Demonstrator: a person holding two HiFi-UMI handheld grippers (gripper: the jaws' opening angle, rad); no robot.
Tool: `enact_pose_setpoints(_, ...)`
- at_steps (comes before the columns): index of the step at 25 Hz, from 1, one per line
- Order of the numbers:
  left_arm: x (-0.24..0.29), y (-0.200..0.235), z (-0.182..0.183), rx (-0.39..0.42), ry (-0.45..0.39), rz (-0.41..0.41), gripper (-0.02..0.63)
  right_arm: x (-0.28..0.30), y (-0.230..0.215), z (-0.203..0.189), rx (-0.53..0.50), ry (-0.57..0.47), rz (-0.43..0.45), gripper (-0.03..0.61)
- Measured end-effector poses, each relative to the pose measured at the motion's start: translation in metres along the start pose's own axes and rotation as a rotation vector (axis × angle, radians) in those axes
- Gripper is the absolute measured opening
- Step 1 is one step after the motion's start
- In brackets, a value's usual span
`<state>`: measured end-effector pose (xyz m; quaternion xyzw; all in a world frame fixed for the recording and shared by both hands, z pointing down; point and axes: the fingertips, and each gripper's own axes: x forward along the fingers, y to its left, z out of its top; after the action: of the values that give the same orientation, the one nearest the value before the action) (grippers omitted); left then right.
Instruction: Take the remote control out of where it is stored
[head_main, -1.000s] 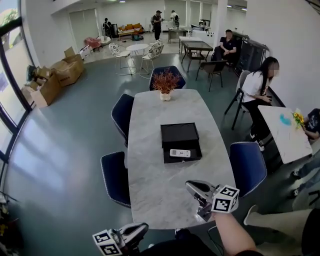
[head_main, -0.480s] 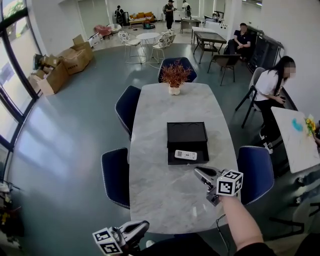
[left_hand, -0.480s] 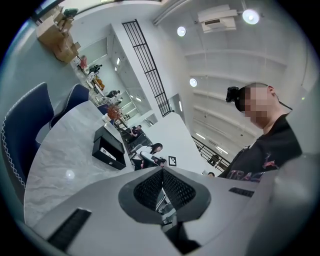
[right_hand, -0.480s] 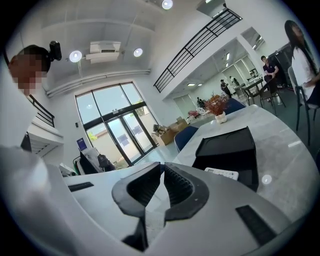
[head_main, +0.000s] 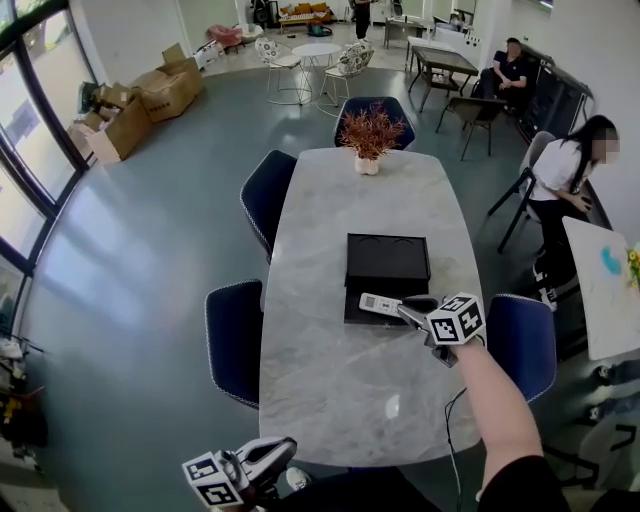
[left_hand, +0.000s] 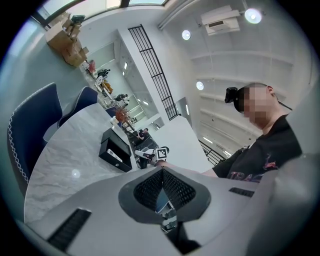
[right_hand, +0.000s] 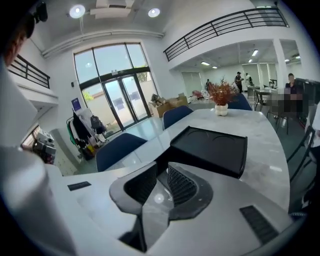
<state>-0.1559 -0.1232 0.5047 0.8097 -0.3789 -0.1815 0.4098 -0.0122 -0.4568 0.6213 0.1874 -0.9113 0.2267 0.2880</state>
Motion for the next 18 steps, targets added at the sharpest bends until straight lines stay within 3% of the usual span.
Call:
enact_pose_setpoints(10, -0.011, 0.009, -0.010, -0.038, -0.046, 0.081, 0.008, 0.059, -0.056, -0.035, -0.259, 0.399, -0.047, 0.106)
enact_pose_setpoints(18, -0.014, 0.013, -0.017, -0.065, -0.076, 0.136, 0.008, 0.083, -0.068, -0.054, -0.343, 0.551, 0.007, 0.150)
